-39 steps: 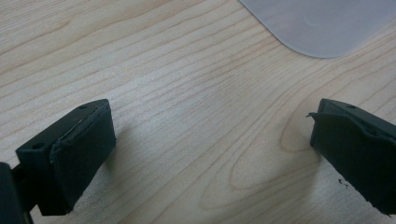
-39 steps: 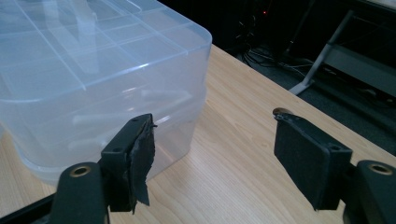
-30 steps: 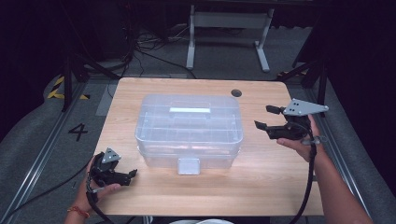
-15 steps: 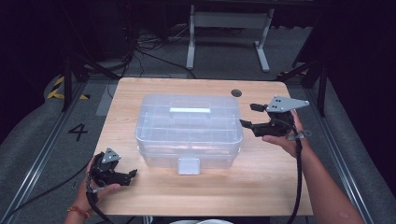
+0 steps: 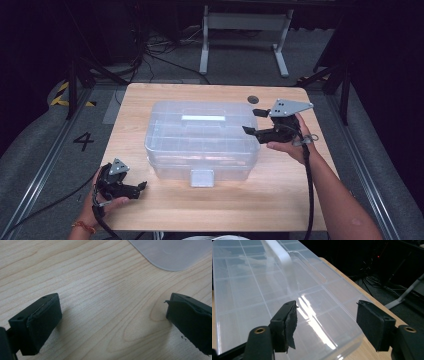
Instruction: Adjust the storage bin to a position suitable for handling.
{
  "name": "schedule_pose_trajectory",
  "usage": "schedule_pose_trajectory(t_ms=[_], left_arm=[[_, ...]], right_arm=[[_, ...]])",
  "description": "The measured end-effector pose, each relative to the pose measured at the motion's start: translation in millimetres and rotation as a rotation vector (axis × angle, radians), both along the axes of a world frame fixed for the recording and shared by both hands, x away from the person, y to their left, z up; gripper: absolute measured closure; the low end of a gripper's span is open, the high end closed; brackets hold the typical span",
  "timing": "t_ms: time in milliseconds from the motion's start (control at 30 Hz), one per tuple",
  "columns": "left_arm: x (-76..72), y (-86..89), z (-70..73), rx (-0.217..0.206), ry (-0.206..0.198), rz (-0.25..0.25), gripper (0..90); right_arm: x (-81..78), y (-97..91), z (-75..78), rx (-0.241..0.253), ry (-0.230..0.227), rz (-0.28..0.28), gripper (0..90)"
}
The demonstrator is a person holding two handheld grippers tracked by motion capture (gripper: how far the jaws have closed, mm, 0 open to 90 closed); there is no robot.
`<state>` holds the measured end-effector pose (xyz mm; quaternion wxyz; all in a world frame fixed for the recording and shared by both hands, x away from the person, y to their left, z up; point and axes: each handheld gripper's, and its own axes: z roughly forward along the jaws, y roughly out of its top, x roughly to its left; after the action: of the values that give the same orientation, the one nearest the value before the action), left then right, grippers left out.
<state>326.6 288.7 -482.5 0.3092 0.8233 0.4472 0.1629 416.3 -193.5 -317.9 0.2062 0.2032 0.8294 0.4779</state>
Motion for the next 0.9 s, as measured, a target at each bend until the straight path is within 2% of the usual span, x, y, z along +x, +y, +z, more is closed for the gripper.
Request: schedule_pose_trajectory(t_ms=[667, 900], left_arm=[[0.0, 0.0, 0.0, 0.0, 0.0, 0.0, 0.5], [0.0, 0.0, 0.0, 0.0, 0.0, 0.0, 0.5]], right_arm=[[5.5, 39.7, 1.4, -0.041, 0.009, 0.075, 38.3], [7.5, 52.8, 1.7, -0.084, 0.006, 0.084, 47.4]])
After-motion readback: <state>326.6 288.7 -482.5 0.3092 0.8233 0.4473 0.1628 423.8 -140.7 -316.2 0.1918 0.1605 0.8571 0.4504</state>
